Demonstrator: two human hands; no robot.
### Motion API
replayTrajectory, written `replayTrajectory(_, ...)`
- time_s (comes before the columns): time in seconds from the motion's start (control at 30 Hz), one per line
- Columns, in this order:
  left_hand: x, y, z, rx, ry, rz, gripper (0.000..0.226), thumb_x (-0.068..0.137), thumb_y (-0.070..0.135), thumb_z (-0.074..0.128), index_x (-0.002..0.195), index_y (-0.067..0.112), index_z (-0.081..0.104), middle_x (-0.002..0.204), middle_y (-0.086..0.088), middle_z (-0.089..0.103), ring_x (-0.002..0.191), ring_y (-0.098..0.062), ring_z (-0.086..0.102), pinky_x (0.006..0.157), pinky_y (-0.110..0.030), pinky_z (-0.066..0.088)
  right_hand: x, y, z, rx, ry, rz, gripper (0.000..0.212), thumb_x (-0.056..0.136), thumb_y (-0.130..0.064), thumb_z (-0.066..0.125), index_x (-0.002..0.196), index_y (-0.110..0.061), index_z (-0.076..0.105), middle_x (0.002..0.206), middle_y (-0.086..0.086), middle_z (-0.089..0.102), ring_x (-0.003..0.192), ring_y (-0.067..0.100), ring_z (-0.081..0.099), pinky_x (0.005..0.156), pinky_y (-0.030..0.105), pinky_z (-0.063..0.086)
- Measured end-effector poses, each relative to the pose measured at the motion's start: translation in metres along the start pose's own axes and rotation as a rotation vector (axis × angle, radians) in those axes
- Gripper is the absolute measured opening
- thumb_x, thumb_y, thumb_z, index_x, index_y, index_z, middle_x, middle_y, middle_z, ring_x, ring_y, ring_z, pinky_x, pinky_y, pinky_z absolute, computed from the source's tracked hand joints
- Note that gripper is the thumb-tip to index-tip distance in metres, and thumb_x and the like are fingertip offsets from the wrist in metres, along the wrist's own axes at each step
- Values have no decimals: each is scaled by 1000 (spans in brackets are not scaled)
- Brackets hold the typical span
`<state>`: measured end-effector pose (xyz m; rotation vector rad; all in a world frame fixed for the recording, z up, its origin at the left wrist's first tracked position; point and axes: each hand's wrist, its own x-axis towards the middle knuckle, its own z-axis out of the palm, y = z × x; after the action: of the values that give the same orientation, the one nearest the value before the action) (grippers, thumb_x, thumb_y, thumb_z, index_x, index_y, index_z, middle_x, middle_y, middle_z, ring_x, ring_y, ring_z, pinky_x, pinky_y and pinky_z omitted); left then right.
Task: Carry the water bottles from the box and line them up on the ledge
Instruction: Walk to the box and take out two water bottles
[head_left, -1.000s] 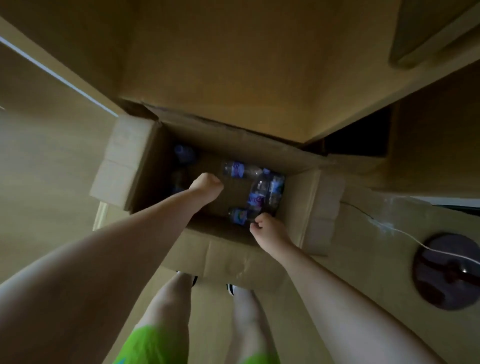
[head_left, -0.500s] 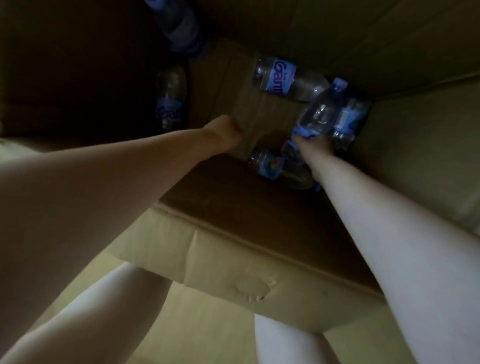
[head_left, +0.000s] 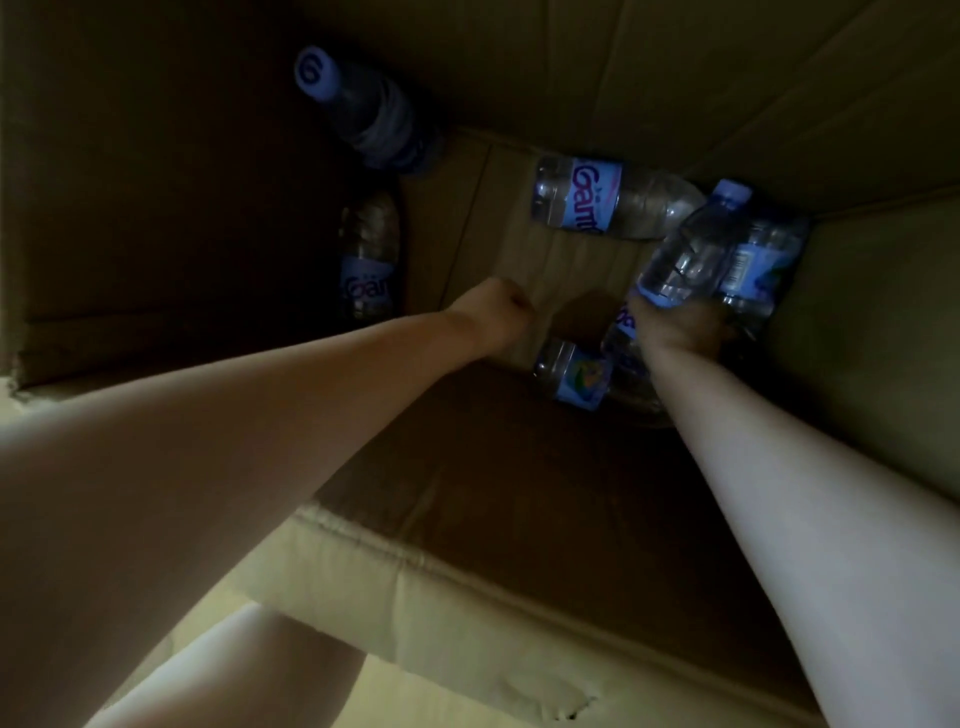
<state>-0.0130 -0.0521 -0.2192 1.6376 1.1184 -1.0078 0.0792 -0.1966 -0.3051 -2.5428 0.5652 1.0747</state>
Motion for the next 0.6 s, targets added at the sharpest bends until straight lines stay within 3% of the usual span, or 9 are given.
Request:
replayTrajectory(0.13,-7,3,1,-55,19,-13,27,98,21,49,120,9,61,118,-10,63,108,-22,60,82,-29,46,-14,5,-20,95,-71,-112,58,79,-44,75,124,-10,64,125,11,65,113,27,62,87,29,47)
replayTrajectory(0.2,-13,7,2,-111,24,-9,27,98,22,49,118,8,62,117,-11,64,107,-23,60,81,-30,47,-26,2,-27,224,-213,-120,42,82,-37,74,117,-14,67,117,8,69,106,25,66,90,31,52)
replayTrajectory(0.3,-20,17,4,-265,49,2,18,98,28,50,101,14,61,103,-7,65,101,-23,62,74,-31,51,-51,-4,-33,243,-469,-140,16,86,-36,70,90,-20,68,98,4,72,87,19,70,77,35,58)
replayTrajectory(0.37,-25,22,2,-366,65,-18,23,96,39,52,100,17,53,95,-2,61,87,-16,60,67,-28,49,-69,-8,-34,211,-586,-178,15,88,-35,68,81,-22,65,87,2,73,78,16,71,71,33,59)
replayTrajectory(0.4,-26,22,0,-423,52,-28,31,93,44,55,106,16,50,96,-2,60,85,-15,59,68,-29,49,-78,-10,-33,222,-648,-195,14,89,-35,67,82,-23,64,80,-2,73,71,12,71,63,28,59)
replayTrajectory(0.47,-27,18,-5,-501,23,-69,59,86,47,65,128,10,45,113,-7,61,99,-22,62,87,-40,52,-97,-15,-28,263,-766,-212,8,92,-33,64,89,-25,63,73,-8,72,63,4,70,52,18,54)
replayTrajectory(0.53,-25,10,-10,-457,42,-75,79,80,41,73,141,8,35,127,-10,56,113,-24,57,98,-41,47,-110,-17,-22,269,-836,-228,10,93,-33,63,101,-27,60,87,-8,71,75,4,70,60,18,55)
replayTrajectory(0.6,-22,-1,-16,-381,112,-69,87,78,33,77,143,6,25,126,-9,51,111,-22,53,92,-34,45,-113,-17,-15,297,-910,-220,12,94,-32,62,105,-31,58,97,-10,67,88,4,66,71,21,56)
